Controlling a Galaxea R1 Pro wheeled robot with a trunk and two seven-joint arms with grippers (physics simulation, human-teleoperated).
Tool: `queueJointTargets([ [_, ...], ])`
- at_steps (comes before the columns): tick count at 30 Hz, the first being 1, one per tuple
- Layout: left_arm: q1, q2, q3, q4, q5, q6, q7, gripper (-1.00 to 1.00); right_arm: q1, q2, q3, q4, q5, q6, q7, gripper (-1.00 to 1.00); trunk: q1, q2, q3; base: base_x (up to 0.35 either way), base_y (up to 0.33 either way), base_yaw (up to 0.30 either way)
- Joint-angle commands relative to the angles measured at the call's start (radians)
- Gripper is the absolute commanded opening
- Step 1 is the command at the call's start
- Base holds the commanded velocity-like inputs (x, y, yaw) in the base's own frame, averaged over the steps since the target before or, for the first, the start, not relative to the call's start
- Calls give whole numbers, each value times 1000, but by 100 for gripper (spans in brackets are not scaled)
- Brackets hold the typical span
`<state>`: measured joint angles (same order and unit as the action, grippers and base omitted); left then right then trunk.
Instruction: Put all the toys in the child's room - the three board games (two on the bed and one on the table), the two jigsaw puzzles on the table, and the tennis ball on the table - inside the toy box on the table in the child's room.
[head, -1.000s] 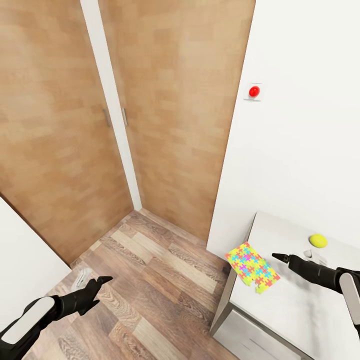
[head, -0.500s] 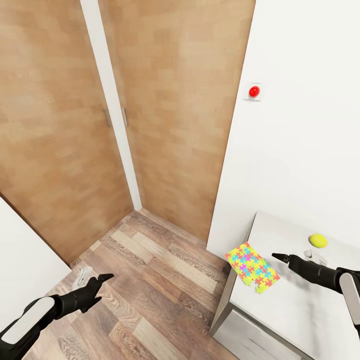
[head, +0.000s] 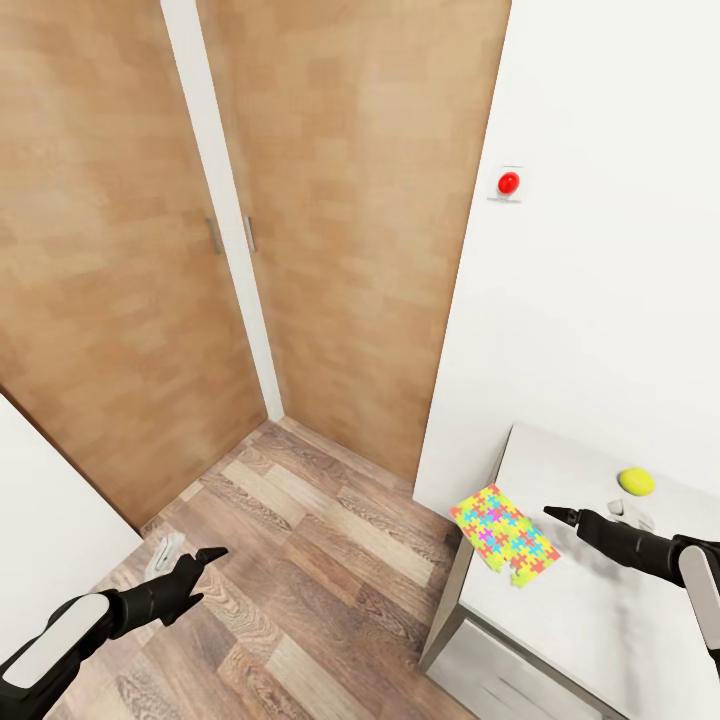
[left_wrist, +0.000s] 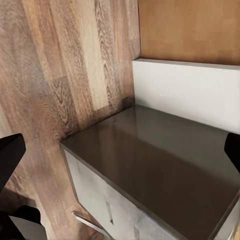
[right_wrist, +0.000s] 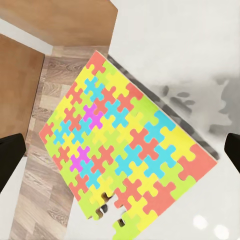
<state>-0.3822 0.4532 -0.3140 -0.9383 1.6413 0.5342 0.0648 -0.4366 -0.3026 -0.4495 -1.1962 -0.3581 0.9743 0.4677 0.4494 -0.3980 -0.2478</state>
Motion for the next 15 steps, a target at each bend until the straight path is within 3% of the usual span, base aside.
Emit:
queueJointTargets([
  [1, -1, 1, -3, -1, 10, 0, 7, 100, -1, 0, -2, 0, 7, 5, 8, 100, 1, -2, -2, 0, 0, 0],
  [5, -2, 1, -3, -12, 27, 6, 24, 100, -8, 2, 6, 15, 7, 5, -7, 100, 1, -2, -2, 0, 0, 0],
  [9, 0, -15, 3, -35, 39, 10, 46, 100, -12, 4, 8, -3, 7, -1, -19, 100, 1, -2, -2, 0, 0, -26],
  [15, 1, -27, 7, -66, 48, 13, 80, 100, -16, 5, 8, -31, 8, -5, -28, 100, 1, -2, 1, 0, 0, -147],
])
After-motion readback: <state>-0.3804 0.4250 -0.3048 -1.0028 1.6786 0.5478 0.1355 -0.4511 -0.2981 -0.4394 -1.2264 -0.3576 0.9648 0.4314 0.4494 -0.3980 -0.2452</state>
